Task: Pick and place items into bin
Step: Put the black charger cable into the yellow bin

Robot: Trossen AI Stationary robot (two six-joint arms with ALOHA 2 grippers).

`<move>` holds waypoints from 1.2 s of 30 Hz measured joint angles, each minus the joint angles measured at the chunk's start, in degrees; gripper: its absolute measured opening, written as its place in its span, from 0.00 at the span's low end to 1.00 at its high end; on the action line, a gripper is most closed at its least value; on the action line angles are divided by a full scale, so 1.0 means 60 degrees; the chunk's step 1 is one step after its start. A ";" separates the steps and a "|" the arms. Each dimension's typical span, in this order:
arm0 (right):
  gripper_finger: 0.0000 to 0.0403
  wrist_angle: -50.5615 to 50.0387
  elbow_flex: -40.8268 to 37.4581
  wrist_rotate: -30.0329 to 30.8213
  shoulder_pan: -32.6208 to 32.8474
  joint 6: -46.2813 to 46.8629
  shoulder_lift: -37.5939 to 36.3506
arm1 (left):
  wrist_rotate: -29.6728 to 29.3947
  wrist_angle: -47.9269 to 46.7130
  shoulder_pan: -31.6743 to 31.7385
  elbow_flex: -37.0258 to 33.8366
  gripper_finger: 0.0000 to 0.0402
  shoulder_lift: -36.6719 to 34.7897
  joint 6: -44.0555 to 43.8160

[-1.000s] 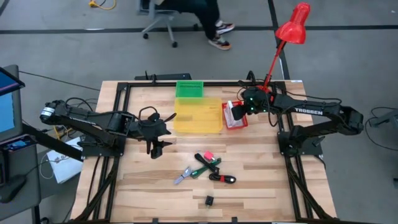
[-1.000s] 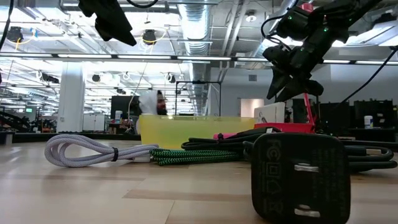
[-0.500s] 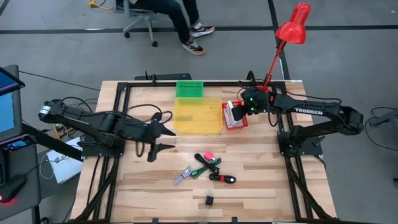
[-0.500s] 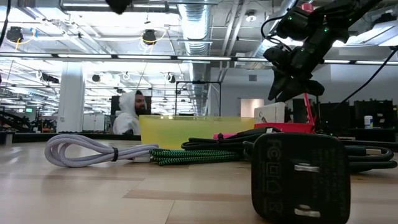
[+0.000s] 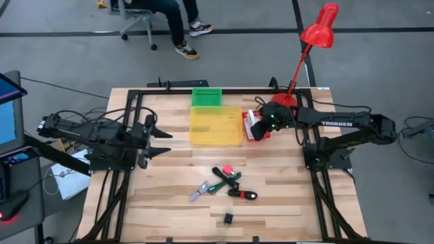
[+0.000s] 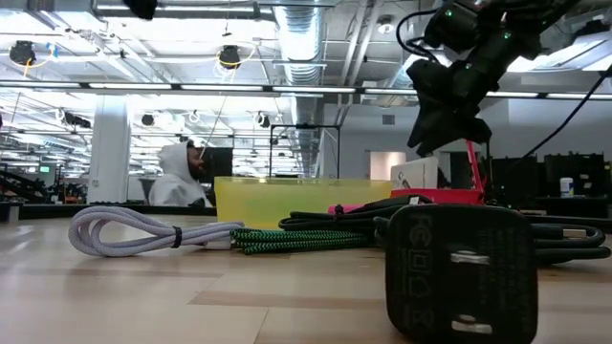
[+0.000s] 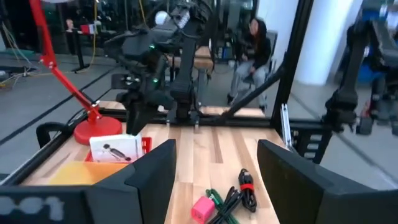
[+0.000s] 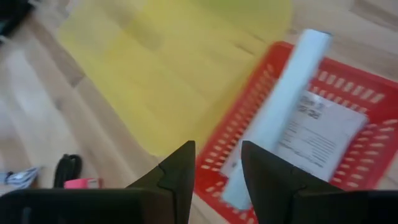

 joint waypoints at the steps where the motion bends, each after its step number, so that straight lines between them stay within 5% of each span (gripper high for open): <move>1: 0.31 0.0116 0.0000 0.0000 0.0105 0.0000 0.0000 | 0.0000 0.0178 0.0009 -0.0305 0.54 -0.0274 -0.0158; 13: 0.31 0.2061 0.0000 0.0172 0.2365 -0.0069 0.0000 | 0.1095 0.2356 0.0008 -0.3177 0.54 -0.2195 -0.1476; 26: 0.31 0.2760 -0.0004 0.4558 0.6043 0.0602 0.0003 | 0.1360 0.3502 0.0010 -0.4401 0.54 -0.2294 -0.1393; 36: 0.31 0.4433 -0.0033 0.7063 0.7473 0.0448 0.0782 | 0.1528 0.3518 0.0008 -0.4401 0.54 -0.2290 -0.1230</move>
